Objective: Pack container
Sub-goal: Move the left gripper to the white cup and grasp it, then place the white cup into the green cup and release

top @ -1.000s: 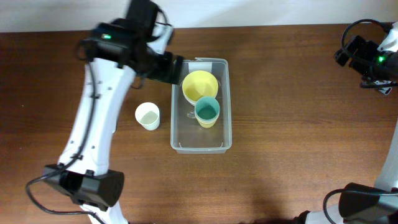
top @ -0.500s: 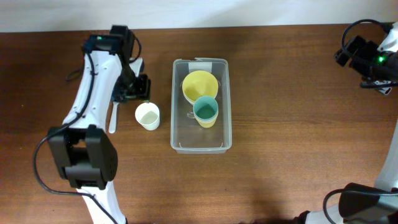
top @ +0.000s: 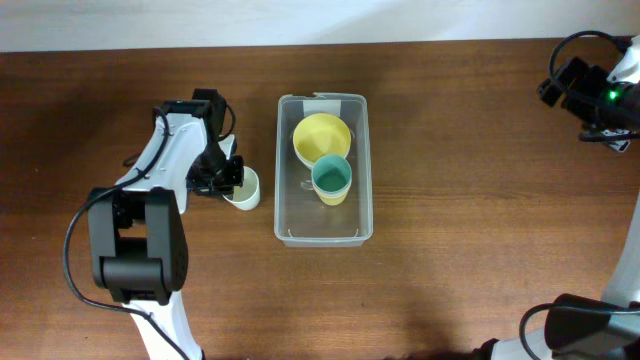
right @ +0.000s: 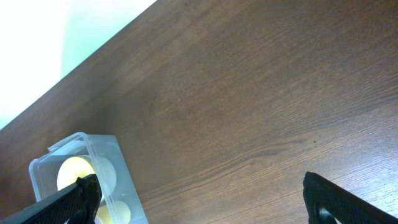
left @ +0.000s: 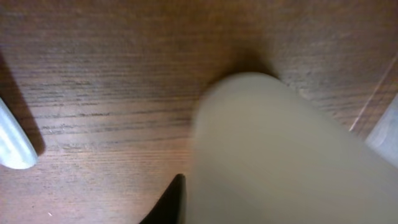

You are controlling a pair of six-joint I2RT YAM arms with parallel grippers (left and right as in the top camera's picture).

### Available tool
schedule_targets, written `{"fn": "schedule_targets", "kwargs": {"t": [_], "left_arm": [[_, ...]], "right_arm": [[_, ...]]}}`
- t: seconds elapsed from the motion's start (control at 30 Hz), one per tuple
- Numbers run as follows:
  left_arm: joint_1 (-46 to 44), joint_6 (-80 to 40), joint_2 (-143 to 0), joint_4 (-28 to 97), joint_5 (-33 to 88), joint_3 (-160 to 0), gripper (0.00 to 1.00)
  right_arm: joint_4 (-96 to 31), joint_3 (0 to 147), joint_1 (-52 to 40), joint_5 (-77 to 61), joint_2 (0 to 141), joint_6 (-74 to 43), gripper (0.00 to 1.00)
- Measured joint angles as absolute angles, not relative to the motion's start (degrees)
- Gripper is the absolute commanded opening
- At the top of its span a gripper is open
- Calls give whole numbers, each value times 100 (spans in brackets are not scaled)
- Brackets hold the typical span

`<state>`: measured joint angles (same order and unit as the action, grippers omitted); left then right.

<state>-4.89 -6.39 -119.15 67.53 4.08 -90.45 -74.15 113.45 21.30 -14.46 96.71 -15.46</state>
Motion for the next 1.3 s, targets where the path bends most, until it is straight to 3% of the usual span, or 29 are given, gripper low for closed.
{"fn": "schedule_targets", "kwargs": {"t": [0.13,0.4,0.57,0.73,0.93,1.07,1.2,1.3], "left_arm": [[-489,-670,-11917,7032,405,-9321,1],[-657,-674,-11922,8665,386,-11668,1],[-1608,-602,-11915,9096,364,-13058,1],[-2740,-471,-11915,8917,248,-13288,1],[-3079,-412,-12073,8897,16,-13288,1],[-3085,-414,-12519,8799,19,-13279,16],[-3085,-388,-12973,8796,16,-13216,45],[-3065,-384,-12988,9102,19,-13303,47]], "right_arm": [[-7415,11345,2130,-1446,9671,-1546,99],[-7417,11345,2130,-1446,9671,-1546,99],[-7417,11345,2130,-1446,9671,-1544,99],[-7415,11345,2130,-1446,9671,-1546,99],[-7415,11345,2130,-1446,9671,-1544,99],[-7415,11345,2130,-1446,9671,-1546,99],[-7415,11345,2130,-1446,9671,-1549,99],[-7417,11345,2130,-1446,9671,-1546,99]]}}
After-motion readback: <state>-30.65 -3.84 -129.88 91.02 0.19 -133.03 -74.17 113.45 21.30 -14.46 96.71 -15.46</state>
